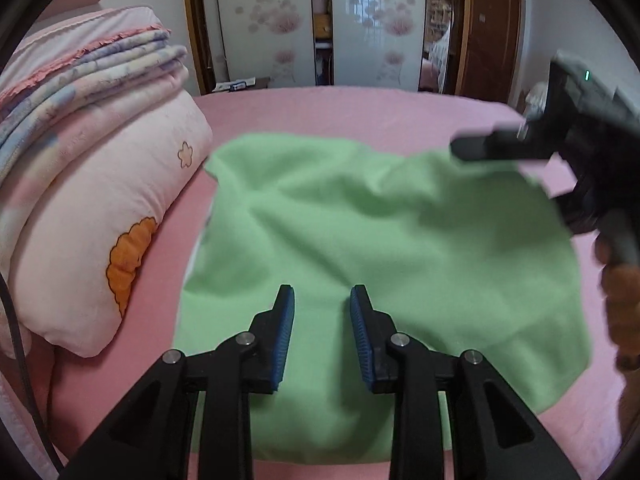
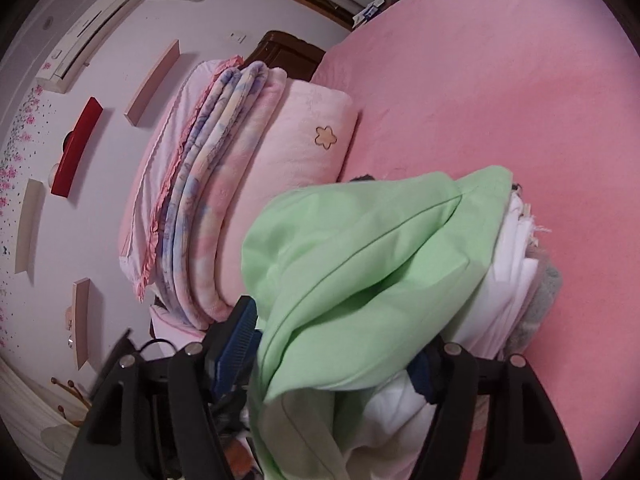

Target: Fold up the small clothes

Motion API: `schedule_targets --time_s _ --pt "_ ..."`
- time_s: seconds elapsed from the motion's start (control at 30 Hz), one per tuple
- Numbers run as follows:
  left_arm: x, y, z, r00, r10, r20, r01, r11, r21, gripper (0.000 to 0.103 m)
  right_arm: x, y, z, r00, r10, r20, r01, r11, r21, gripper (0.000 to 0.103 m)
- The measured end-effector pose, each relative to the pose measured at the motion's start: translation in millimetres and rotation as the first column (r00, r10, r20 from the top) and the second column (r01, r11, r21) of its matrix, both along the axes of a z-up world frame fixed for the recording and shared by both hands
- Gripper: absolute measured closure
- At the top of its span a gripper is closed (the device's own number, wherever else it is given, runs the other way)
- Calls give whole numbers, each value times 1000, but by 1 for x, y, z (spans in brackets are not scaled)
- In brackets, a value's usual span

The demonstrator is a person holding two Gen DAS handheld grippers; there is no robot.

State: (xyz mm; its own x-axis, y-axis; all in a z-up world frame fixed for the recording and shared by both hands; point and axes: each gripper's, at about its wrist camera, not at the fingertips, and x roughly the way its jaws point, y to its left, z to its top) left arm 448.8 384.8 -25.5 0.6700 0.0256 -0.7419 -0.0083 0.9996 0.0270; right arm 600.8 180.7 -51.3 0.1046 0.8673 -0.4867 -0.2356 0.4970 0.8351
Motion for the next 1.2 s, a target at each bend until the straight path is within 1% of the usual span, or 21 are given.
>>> schedule_targets --time_s 0.07,0.13,0.23,0.27,0.3,0.33,0.37,0.4,0.47,0.53,0.6,0.63,0.67,0.7,0.73,0.77,0.8,0.9,1.03,1.13,1.2 --pt "1 1 -5 1000 7 9 -7 1000 -5 76 3 4 -1 1000 -9 -15 9 1000 9 33" --pt "-1 2 -5 1000 12 15 -11 1000 -25 76 10 10 -5 999 -36 -25 36 999 -23 33" --pt "1 4 -5 1000 19 7 -18 1000 -23 76 17 19 -5 997 -71 16 72 993 -88 36" --pt "1 2 -5 1000 22 7 -22 1000 -14 76 18 21 0 994 -80 75 89 989 -117 51" --pt "1 1 -5 1000 23 7 -23 1000 -3 76 18 26 11 981 -80 178 114 976 -187 75" --pt "3 2 -4 1000 22 9 -22 1000 1 76 17 29 19 965 -70 253 131 964 -231 88" --pt "3 2 -4 1000 20 12 -20 1000 1 76 14 31 28 946 -52 321 139 957 -254 92" --pt "3 0 -3 1000 18 14 -18 1000 -2 76 11 32 36 925 -34 379 149 949 -278 93" --pt "5 -1 -2 1000 15 17 -15 1000 1 76 2 40 50 853 34 521 201 899 -388 93" --pt "7 -4 -3 1000 9 14 -9 1000 12 76 2 45 50 821 106 561 238 830 -505 93" --pt "8 -9 -3 1000 5 1 -5 1000 29 76 8 44 45 835 136 533 236 787 -571 85" --pt "8 -10 -3 1000 3 -4 -3 999 37 76 12 38 42 859 125 497 232 770 -595 78" --pt "8 -11 -3 1000 2 -9 -1 999 44 76 16 30 39 884 104 456 220 768 -602 64" --pt "7 -10 -2 1000 0 -16 0 999 49 76 21 21 38 903 89 421 200 780 -593 54" --pt "7 -8 -2 1000 1 -21 0 999 46 76 26 7 35 928 60 368 173 805 -567 52" --pt "6 -6 -2 1000 4 -28 -3 999 43 76 28 -6 34 941 32 337 166 824 -542 50" --pt "6 -3 -2 999 10 -34 -8 999 42 75 29 -23 36 944 -6 331 190 828 -528 50" --pt "5 4 0 998 34 -50 -32 999 35 74 21 -49 48 916 -39 400 273 791 -548 50" --pt "4 13 9 996 79 -50 -78 997 28 74 -2 -54 61 886 2 464 283 789 -545 50" --pt "3 20 22 992 123 -38 -122 992 21 74 -20 -40 68 872 52 488 261 792 -551 61" --pt "0 24 31 989 143 -29 -143 990 12 74 -32 -29 73 859 82 505 258 783 -566 72"
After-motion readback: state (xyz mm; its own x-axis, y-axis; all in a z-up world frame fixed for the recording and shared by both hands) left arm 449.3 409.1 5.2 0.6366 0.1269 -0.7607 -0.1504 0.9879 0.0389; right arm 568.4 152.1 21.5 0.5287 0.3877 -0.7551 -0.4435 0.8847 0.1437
